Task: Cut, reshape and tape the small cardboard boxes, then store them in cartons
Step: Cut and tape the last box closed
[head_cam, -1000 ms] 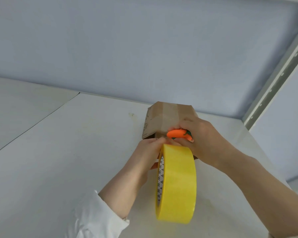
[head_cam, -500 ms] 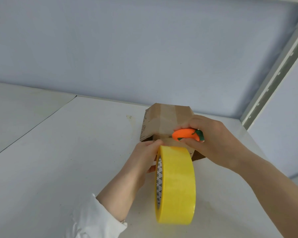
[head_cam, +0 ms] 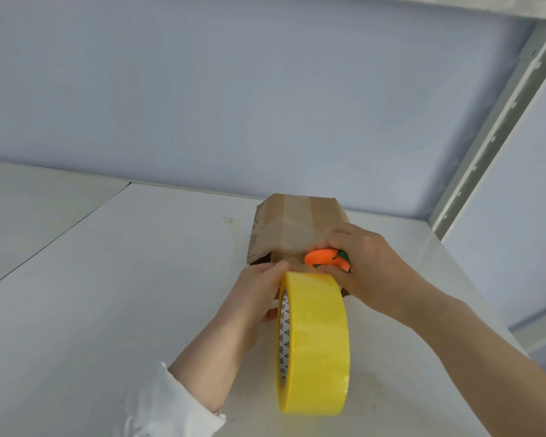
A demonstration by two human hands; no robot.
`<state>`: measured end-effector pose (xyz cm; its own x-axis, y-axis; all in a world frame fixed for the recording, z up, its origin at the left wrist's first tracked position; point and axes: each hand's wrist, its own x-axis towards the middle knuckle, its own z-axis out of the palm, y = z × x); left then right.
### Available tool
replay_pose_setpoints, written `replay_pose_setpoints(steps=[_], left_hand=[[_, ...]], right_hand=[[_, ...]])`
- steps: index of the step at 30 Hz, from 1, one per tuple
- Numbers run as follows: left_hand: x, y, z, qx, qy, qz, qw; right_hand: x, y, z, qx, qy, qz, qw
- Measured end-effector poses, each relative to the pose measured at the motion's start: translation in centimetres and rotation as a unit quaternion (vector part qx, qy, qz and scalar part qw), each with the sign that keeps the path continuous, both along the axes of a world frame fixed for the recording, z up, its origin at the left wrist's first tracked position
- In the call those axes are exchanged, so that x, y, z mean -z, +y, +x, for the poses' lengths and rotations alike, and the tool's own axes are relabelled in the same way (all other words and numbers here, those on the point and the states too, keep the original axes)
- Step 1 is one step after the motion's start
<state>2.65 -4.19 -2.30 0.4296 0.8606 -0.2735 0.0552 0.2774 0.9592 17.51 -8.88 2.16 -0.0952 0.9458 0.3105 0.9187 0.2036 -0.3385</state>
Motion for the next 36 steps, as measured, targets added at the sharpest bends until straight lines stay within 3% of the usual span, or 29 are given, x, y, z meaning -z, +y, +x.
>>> replay_pose_setpoints(steps=[3,7,11,15,19,24,31,36], left_hand=[[-0.1,-0.1,0.0,-0.004,0.0,-0.001,1.0],[-0.1,-0.1,0.0,0.003,0.004,0.002,1.0],[-0.1,-0.2,-0.1,-0.003,-0.001,0.0,1.0],[-0.2,-0.2,-0.1,0.0,-0.003,-0.002,1.0],[-0.3,-0.4,-0.1,0.007,-0.003,0.002,1.0],[-0.1,-0.2,-0.3,0.01,0.0,0.007,1.0],[-0.3,-0.5,-0.2,0.018,-0.005,0.004,1.0],[0.0,-0.4,-0.1,0.003,-0.006,0.005,1.0]], right_hand=[[-0.1,0.1,0.0,0.002,-0.018,-0.007,1.0],[-0.8,-0.1,0.2,0.0,0.026,0.008,1.0],[-0.2,0.1,0.0,0.002,-0.004,-0.021,1.0],[-1.2,-0.6,0.5,0.004,0.071,-0.005,0.997],[-0.7,-0.5,0.4,0.001,0.015,-0.027,1.0],[-1.6,0.3,0.7,0.018,0.145,0.026,0.989],[0.3,2.9,0.2,-0.006,0.019,0.02,1.0],[0.2,3.3,-0.3,-0.019,-0.001,0.021,1.0]])
